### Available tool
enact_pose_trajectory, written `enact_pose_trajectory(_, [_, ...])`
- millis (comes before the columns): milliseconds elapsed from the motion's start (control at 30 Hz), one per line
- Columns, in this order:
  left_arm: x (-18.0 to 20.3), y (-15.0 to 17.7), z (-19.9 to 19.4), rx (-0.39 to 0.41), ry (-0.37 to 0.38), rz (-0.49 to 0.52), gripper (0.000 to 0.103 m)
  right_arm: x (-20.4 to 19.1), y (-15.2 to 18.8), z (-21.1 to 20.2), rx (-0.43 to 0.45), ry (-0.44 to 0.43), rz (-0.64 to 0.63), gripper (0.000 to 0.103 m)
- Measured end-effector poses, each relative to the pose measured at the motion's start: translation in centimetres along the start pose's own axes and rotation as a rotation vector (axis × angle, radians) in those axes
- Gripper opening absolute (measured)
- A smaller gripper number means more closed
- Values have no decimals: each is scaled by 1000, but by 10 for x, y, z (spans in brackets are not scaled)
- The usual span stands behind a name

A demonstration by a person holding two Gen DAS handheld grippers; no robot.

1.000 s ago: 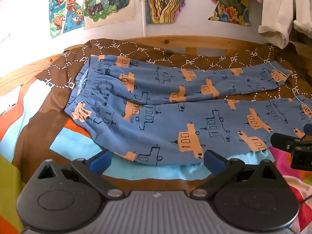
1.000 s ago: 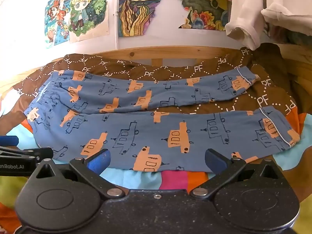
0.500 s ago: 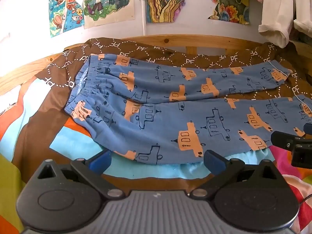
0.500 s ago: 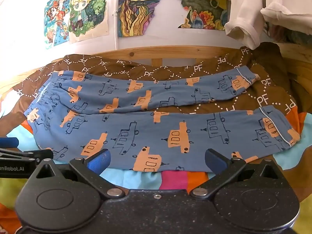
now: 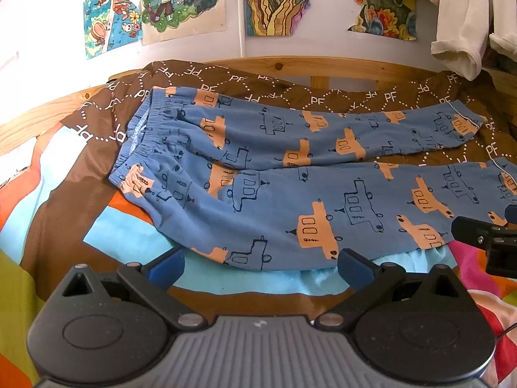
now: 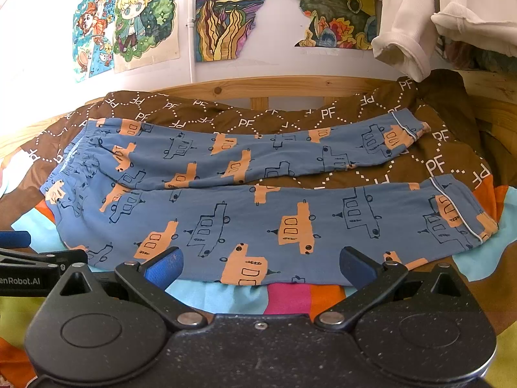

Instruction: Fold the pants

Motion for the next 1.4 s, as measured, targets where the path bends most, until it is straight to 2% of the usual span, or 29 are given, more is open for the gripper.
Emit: enact_pose_trajectory(1400, [0,0,0,-3,0,1,103,1,-1,-2,1,5,6,102])
Point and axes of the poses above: each gripper's, at about its wrist camera, not at the fingertips, and z roughly the way its jaws point, x to its right, y to its underside, the point moved 8 cm from there along z, roughly the way its jaws point, and after that the axes turned 13 degrees about -z, right-handed, at the moved point
